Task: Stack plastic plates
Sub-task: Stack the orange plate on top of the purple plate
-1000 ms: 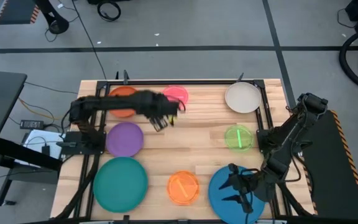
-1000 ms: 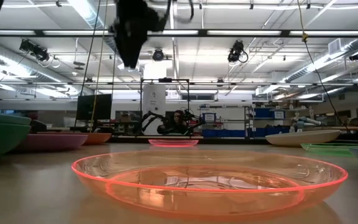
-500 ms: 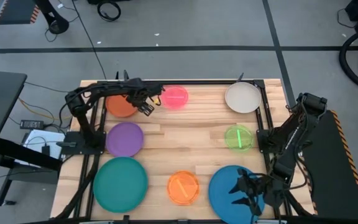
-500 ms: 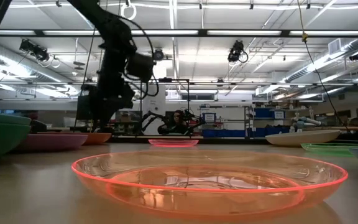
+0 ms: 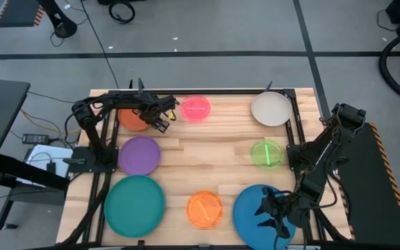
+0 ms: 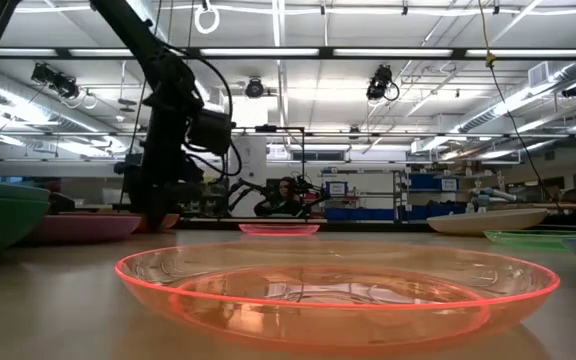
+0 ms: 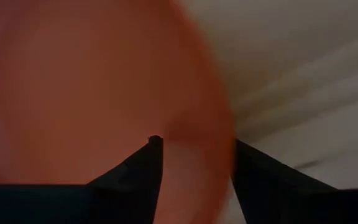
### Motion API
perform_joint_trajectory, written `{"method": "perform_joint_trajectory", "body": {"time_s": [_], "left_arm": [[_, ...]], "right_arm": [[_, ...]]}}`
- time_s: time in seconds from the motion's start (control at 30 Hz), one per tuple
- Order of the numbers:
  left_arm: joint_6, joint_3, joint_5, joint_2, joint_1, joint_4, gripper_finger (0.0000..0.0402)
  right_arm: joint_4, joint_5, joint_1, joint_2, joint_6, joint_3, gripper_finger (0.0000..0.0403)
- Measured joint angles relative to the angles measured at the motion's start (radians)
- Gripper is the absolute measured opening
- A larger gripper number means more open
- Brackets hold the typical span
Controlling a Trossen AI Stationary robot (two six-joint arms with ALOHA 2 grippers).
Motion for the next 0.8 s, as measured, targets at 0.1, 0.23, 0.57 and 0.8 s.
{"method": "perform_joint_trajectory", "body": {"time_s": [0.1,0.23,0.57,0.8], "left_arm": [[0.008,-0.006,-0.002,0.0,0.009,-0.001,0.014],[0.041,-0.006,-0.001,0.0,0.006,0.018,0.0075],[-0.037,0.061,-0.035,-0.051,-0.068,-0.141,0.0015],[-0.274,0.227,-0.068,-0.126,-0.255,-0.425,0.0014]], "right_arm": [[0.0,-0.015,0.0,0.0,0.011,0.0,0.0202],[-0.001,-0.026,0.0,0.0,0.014,0.0,0.0202],[-0.001,-0.073,0.0,0.0,0.012,0.0,0.0202],[-0.001,-0.089,-0.013,0.0,-0.061,0.0,0.0202]]}}
